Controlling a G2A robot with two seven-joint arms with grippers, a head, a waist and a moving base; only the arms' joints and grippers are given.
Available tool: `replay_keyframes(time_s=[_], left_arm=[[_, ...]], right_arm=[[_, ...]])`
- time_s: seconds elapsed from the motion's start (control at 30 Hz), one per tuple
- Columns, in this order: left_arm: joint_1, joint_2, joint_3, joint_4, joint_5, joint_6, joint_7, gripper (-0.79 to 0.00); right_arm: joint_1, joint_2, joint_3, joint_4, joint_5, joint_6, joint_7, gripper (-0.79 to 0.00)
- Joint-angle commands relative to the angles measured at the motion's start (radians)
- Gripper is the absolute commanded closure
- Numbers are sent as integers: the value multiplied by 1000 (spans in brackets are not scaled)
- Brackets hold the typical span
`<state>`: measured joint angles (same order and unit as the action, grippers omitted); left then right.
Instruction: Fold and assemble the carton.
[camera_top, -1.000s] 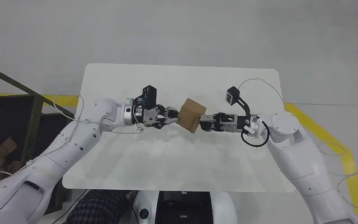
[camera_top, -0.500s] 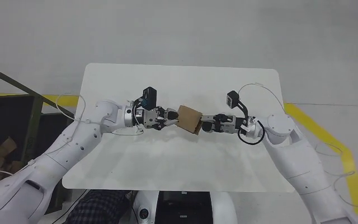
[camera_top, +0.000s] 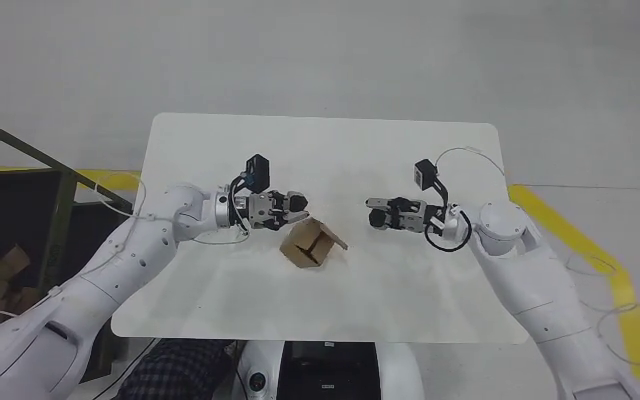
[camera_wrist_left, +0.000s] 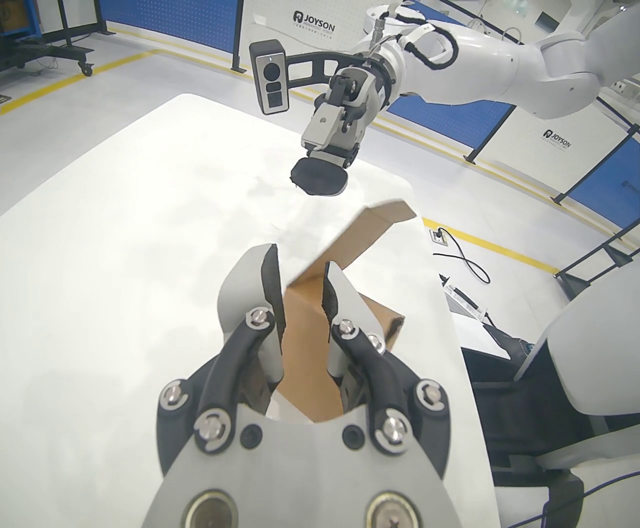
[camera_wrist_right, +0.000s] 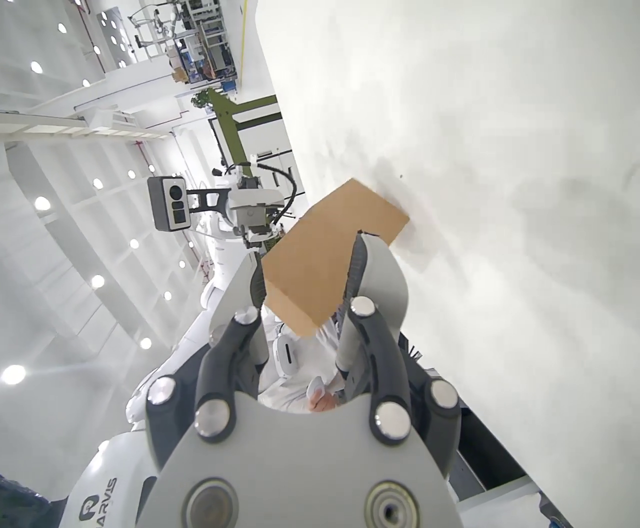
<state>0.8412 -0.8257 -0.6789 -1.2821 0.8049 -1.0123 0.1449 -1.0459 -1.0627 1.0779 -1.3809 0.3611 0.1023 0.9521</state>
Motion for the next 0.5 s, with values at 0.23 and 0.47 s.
replay_keyframes(time_s=[0.23,0.47], left_arm=[[11,7,-19,-24,4,0,28,-329],[44,20,-73,3,15,0,99,-385]], right_arm=[[-35,20,47,-110,-177,-295,3,-406],[-84,29,54,-214,-284,-484,-2,-391]])
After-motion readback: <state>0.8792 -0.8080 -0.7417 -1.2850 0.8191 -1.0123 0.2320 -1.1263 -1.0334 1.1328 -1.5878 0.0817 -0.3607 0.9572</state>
